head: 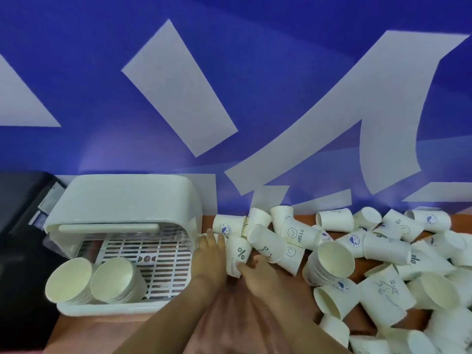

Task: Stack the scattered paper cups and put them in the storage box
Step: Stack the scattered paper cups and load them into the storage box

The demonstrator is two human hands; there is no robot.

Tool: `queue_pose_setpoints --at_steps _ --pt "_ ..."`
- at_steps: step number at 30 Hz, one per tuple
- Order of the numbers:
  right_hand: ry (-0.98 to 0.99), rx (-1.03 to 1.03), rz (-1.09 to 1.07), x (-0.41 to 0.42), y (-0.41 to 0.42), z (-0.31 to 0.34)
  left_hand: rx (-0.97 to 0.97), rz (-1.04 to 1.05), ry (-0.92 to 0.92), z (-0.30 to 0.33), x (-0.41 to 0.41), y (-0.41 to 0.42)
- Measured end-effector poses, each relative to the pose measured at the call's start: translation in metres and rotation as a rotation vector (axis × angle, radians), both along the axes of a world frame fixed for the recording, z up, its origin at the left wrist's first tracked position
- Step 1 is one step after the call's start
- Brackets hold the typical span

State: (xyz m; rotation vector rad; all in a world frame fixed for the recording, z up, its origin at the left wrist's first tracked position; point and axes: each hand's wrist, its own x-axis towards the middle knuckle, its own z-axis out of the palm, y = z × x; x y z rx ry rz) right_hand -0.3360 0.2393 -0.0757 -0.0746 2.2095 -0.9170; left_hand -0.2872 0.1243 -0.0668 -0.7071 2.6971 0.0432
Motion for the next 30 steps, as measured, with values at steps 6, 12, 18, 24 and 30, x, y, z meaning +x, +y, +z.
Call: queue_pose_setpoints --at_steps 6,12,18,24,30 --pt "-0.017 -0.025 -0.156 -0.002 -0.022 -0.025 -0.167 -0.100 -0.043 -0.009 -0.014 -0.001" --pt "0.004 -0.065 -0.187 0.003 -0.013 -0.032 -0.104 -0.084 -0.040 -0.013 -0.007 0.002" --pt "-0.023 -0.020 -0.145 0.020 0.025 -0.043 0.074 -0.031 -0.028 -0.017 0.016 0.022" --pt "-0.058 0.039 -0.006 0.033 0.067 -0.015 0.223 -0.033 0.051 -0.002 0.043 0.041" --pt "0.135 0.061 0.073 0.043 0.082 0.012 0.346 -0.032 0.210 0.024 0.068 0.043"
